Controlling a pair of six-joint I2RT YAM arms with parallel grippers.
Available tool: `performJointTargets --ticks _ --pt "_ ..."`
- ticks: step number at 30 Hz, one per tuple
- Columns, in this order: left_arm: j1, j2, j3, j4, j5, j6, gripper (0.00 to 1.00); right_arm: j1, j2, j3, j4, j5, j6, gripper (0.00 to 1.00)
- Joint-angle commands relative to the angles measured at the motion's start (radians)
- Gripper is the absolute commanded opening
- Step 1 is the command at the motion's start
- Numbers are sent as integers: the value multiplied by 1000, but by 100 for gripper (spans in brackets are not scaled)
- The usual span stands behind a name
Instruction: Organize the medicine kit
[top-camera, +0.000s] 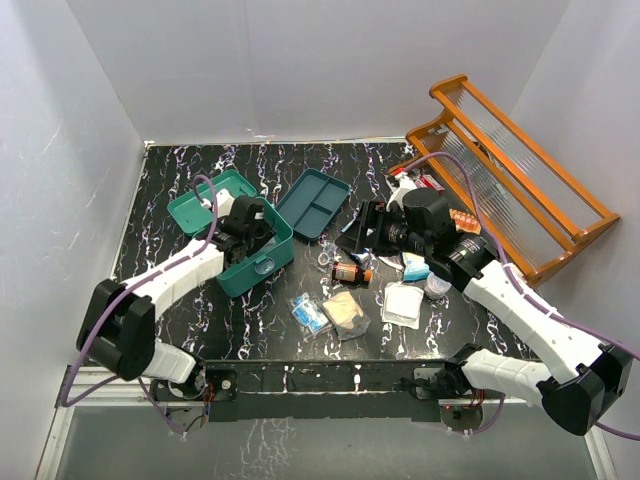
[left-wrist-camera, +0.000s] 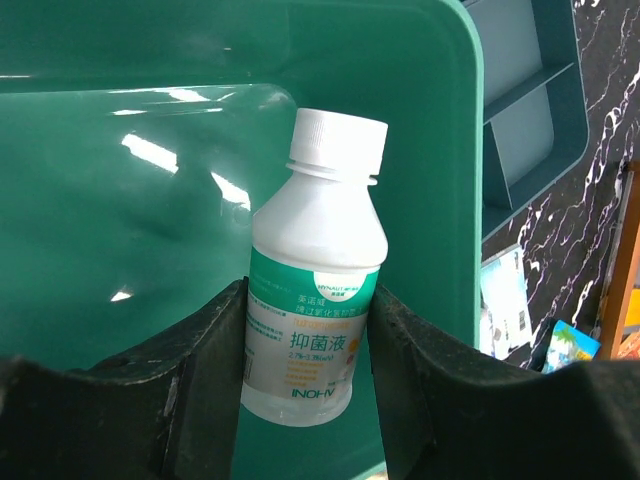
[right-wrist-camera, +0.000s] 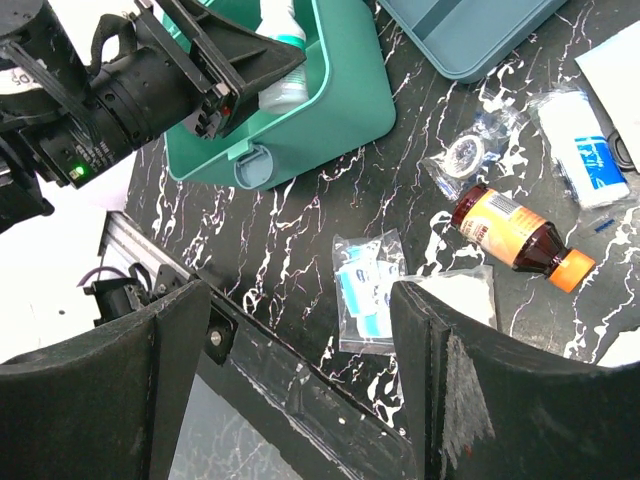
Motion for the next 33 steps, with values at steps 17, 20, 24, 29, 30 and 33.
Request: performJointTargets --ticks 17,20,24,29,30,33 --pt "9 117 100 -63 29 -169 28 -2 22 10 22 104 70 70" --pt "10 142 65 18 71 -164 31 0 40 -7 60 102 51 70" --pt "10 202 60 52 105 -157 31 -1 60 -23 91 101 31 70" --pt "10 250 104 74 102 -104 40 -1 55 -44 141 99 10 70" --pt "11 259 113 73 105 -100 44 -1 57 -44 146 102 6 70" --pt "11 265 122 83 115 -90 54 0 68 -38 154 111 -2 70"
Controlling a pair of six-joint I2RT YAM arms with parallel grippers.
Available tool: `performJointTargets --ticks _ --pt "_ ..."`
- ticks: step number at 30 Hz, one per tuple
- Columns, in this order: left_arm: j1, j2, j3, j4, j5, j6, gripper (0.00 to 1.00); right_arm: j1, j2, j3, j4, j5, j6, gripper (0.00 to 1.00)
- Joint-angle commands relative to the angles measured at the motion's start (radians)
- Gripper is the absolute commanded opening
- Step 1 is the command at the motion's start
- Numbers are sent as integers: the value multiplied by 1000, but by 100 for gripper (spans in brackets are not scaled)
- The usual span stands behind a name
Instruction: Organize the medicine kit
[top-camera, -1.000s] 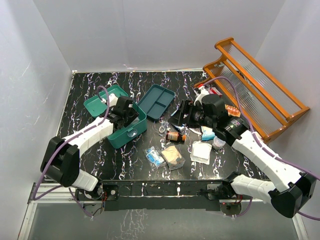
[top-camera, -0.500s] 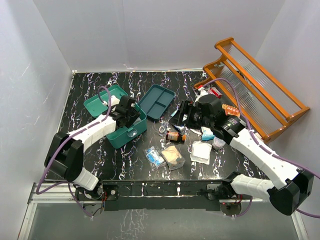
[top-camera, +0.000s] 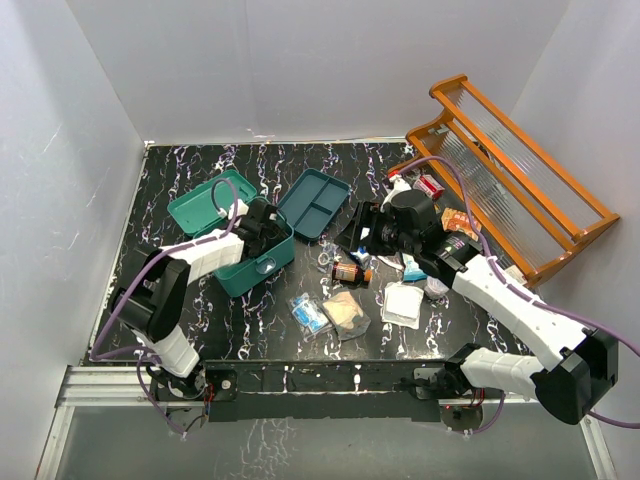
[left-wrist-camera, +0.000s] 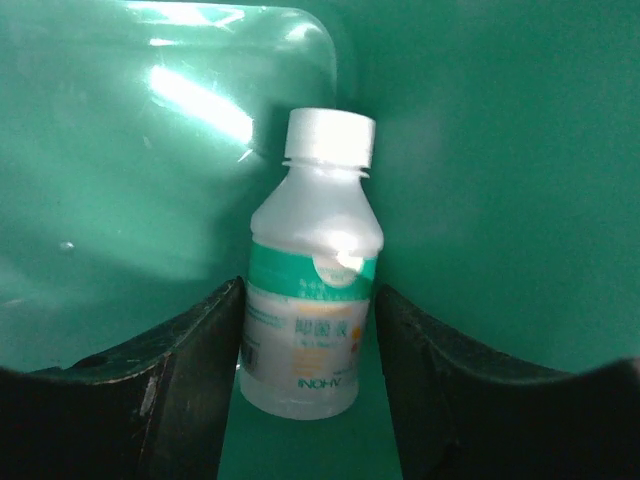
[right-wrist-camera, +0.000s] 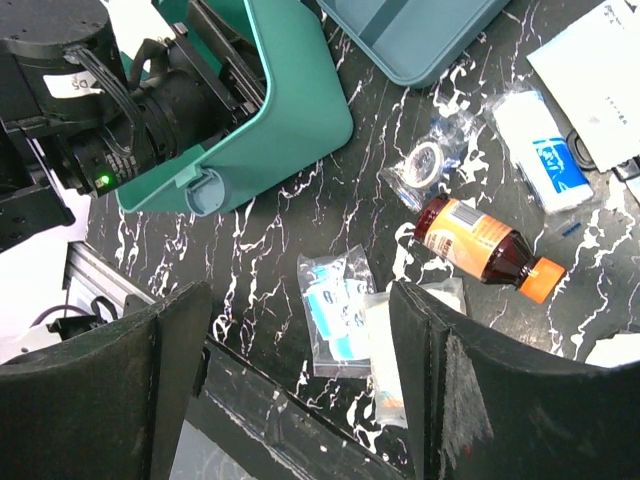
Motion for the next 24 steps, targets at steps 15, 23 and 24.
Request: performJointTargets --ticks 15,23,24 --pt "5 -123 54 -43 -14 93 58 -2 22 -2 105 50 -36 70" --pt "5 -266 44 -135 15 167 73 0 22 5 95 87 -35 71" --pt "5 -286 36 -144 17 186 73 0 23 5 93 88 -33 71"
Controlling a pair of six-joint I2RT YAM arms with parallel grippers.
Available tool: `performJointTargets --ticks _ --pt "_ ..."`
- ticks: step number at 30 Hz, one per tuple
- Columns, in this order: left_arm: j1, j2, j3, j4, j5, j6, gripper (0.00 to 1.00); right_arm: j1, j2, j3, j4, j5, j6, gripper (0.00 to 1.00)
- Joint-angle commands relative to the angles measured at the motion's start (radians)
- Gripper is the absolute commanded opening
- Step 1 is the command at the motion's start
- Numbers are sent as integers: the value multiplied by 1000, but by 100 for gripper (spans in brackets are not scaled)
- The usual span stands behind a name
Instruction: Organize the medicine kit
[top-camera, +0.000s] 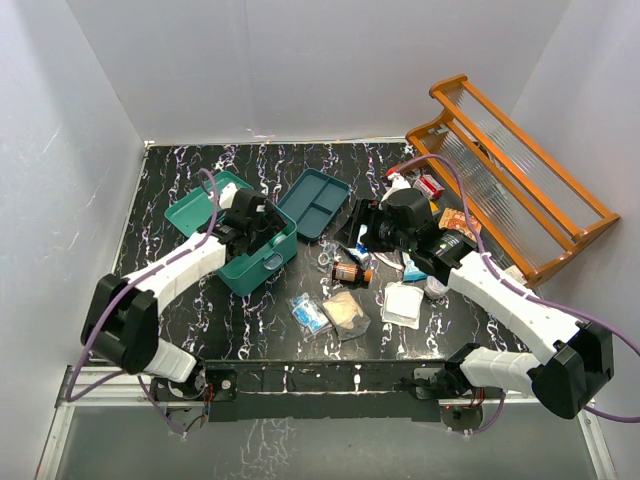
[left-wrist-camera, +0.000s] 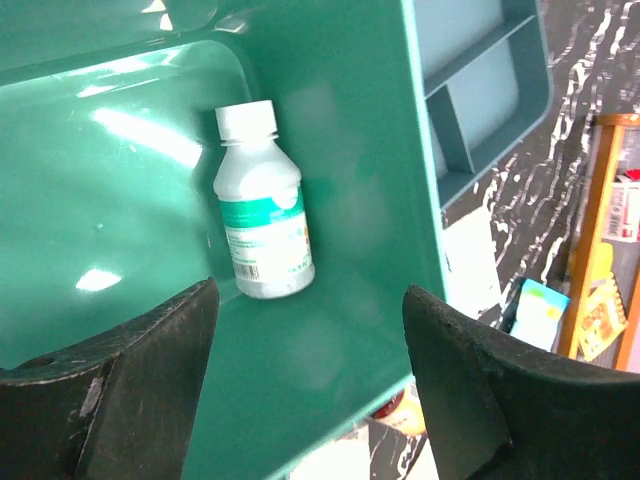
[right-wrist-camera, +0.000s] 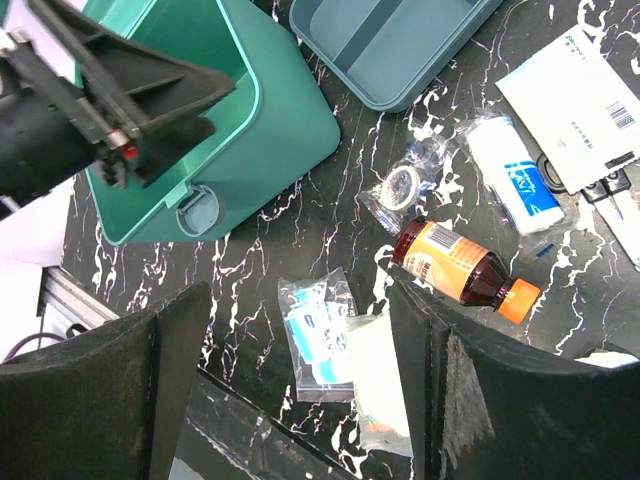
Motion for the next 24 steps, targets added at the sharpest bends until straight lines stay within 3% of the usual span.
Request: performJointTargets --ticks 1,12,19,24 --pt "3 -125 2 -82 3 88 72 -2 -9 6 48 36 -5 71" --pt "12 -296 24 -170 203 489 75 -2 14 -30 -88 192 86 71" --pt "12 -425 82 -228 252 718 77 -3 15 -150 -175 309 329 68" --pt "13 -523 61 -199 271 725 81 -15 -23 -264 -85 345 528 57"
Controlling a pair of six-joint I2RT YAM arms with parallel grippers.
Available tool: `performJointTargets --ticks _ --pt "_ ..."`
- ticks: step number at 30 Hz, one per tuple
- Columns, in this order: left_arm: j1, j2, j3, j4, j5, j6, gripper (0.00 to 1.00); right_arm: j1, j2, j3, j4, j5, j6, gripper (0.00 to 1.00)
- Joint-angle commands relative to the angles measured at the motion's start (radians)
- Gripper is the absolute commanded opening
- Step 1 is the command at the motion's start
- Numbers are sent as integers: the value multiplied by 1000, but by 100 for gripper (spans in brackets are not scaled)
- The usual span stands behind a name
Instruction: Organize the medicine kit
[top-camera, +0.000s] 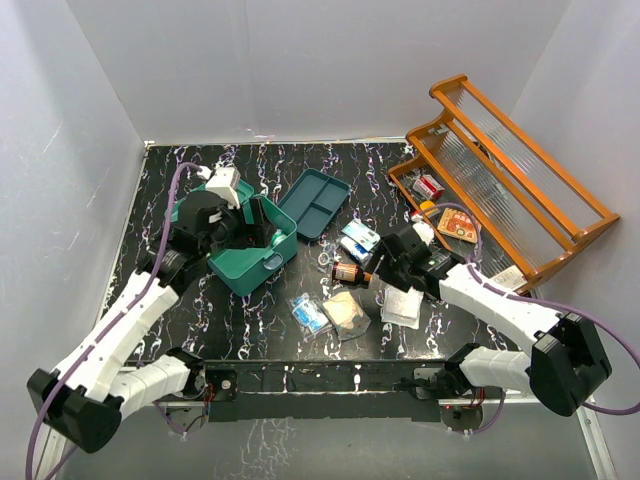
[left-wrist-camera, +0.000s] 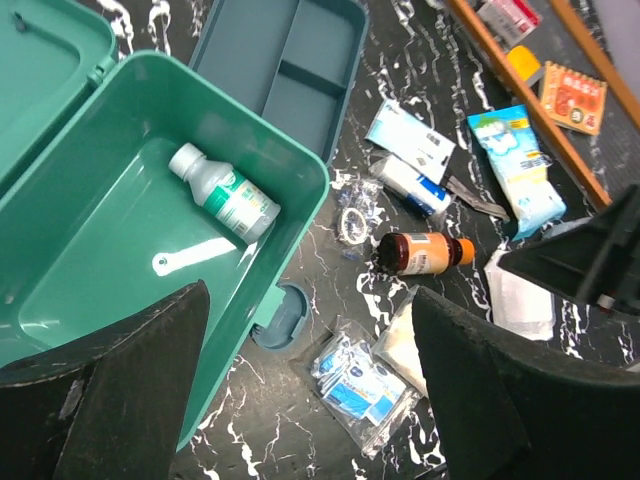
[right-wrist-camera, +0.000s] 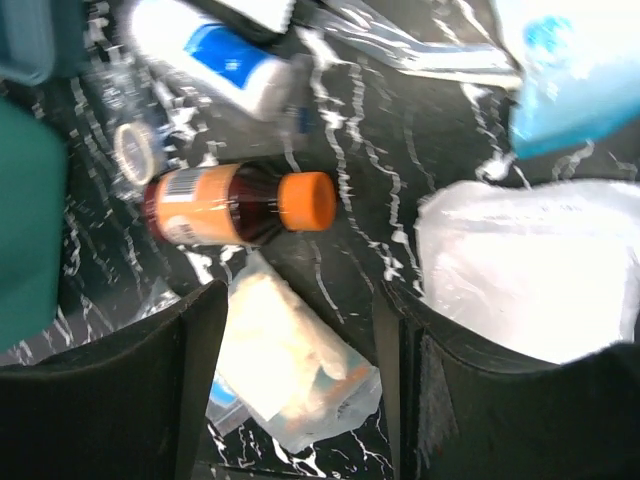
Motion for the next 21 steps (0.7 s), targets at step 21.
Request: performJointTargets --ticks 21 --pt "5 -35 65 33 145 17 84 -25 154 -18 53 140 694 56"
